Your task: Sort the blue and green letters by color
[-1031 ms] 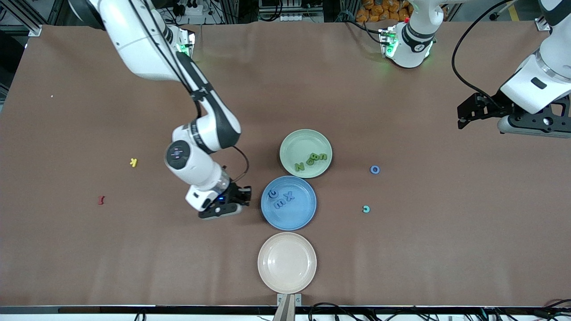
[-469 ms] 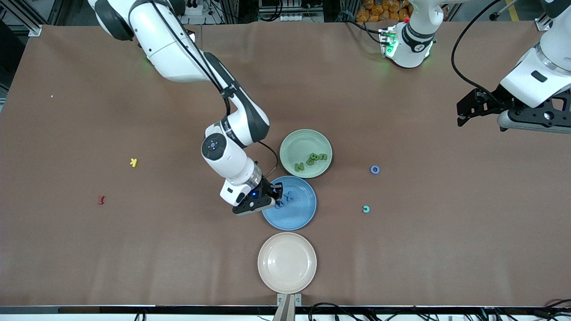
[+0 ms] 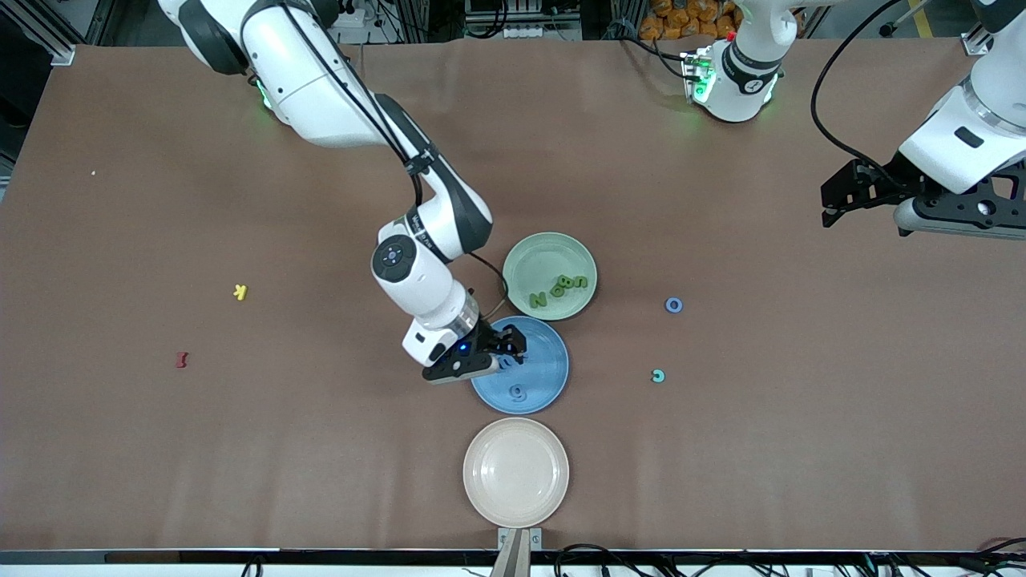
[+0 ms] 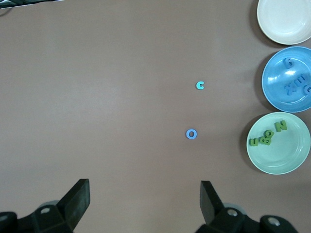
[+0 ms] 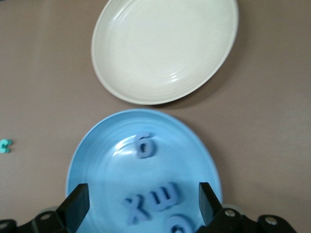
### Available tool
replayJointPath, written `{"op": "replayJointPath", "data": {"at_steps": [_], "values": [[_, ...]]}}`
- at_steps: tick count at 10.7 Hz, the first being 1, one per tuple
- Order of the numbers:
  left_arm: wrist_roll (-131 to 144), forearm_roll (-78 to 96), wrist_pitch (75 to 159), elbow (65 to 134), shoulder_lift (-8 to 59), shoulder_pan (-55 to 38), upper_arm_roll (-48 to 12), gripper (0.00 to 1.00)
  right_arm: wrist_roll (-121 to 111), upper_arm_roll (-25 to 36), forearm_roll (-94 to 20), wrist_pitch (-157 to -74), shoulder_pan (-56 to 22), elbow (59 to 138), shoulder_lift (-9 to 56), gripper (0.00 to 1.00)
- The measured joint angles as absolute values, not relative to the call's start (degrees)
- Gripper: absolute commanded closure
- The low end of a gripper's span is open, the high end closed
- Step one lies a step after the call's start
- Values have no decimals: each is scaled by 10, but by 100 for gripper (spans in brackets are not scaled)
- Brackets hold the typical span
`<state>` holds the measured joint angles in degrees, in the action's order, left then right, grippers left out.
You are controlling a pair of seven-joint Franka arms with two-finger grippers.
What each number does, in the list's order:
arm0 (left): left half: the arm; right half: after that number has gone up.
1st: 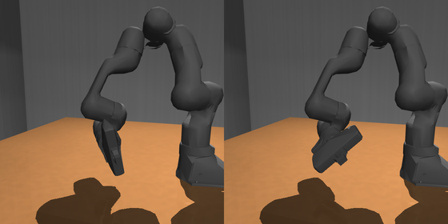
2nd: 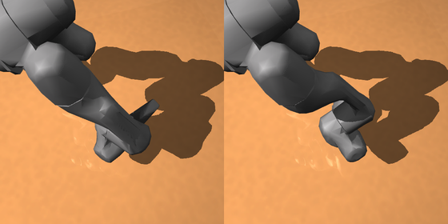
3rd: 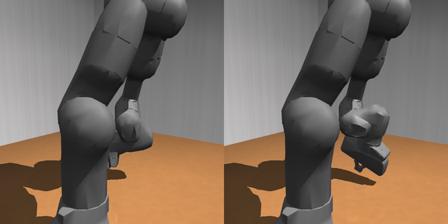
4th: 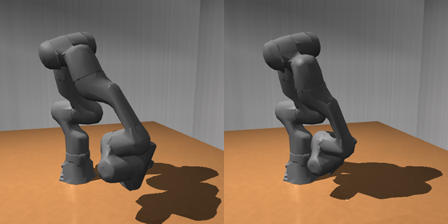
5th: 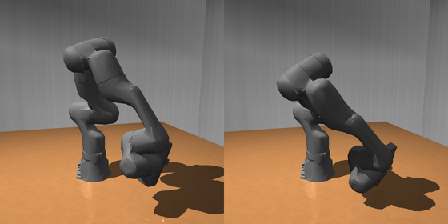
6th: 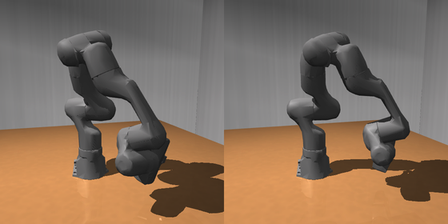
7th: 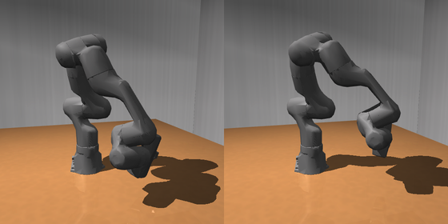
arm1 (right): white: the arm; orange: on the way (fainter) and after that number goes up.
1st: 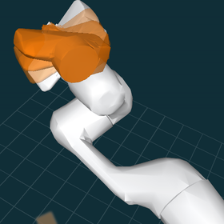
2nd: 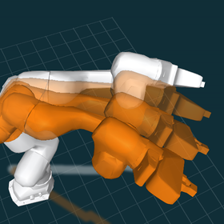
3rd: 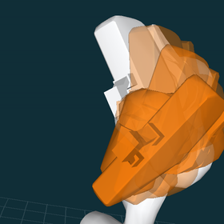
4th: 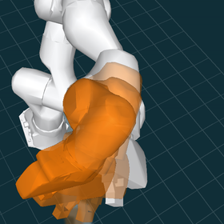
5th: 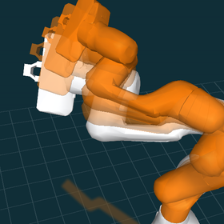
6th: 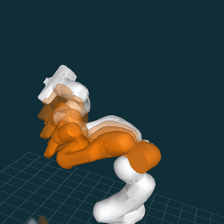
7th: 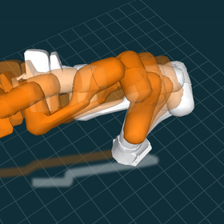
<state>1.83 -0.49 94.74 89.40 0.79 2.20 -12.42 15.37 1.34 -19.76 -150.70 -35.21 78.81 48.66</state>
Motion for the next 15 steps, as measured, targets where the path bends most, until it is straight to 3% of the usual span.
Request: {"op": "replayJointPath", "data": {"at_steps": [5,10,15], "values": [[18,-4,947,896,8,22,-125,0,45,22,-174,-1361,-239,782,453,0],[18,-4,951,899,10,22,-125,0,-85,33,-111,-1345,-101,900,384,0],[18,-4,954,900,13,23,-124,0,-88,106,-32,-1349,-67,938,351,0]]}}
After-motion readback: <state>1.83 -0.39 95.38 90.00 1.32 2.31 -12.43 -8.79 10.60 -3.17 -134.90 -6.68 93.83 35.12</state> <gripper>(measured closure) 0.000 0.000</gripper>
